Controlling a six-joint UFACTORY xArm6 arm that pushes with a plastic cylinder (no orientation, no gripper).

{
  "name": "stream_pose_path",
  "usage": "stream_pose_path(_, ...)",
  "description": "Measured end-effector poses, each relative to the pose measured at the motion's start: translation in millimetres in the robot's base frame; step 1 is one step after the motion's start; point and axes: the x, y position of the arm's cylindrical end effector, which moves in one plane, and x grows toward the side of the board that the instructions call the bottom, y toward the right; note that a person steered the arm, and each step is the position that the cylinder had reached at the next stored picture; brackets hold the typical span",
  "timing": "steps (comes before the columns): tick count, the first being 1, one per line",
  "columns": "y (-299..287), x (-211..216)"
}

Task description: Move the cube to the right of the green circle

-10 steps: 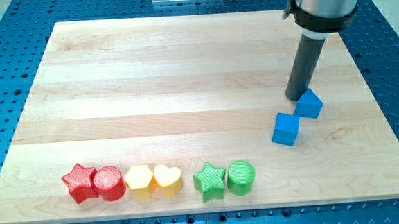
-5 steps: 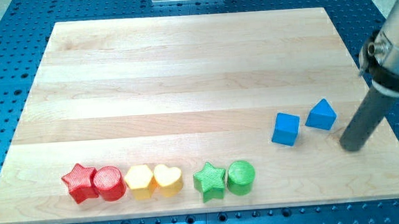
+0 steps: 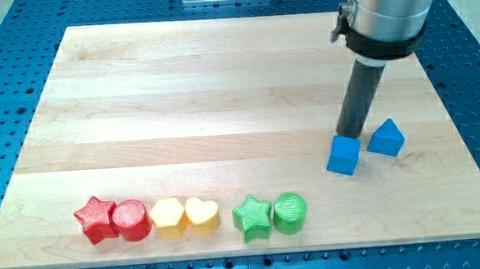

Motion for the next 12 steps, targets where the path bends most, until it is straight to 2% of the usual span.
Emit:
stream_pose_path(2, 6.4, 33.0)
stream_pose_path(3, -1.3, -2.1)
stream_pose_path(4, -21.8, -6.6)
stream_pose_path(5, -23.7, 34.8)
stream_pose_path(6, -23.5, 56.4)
stream_pose_path(8, -30.8, 72.1)
stream_pose_path(9, -62.8, 74.9)
stream_pose_path(10, -90.4, 65.0)
stream_pose_path(12, -140.3, 4.8)
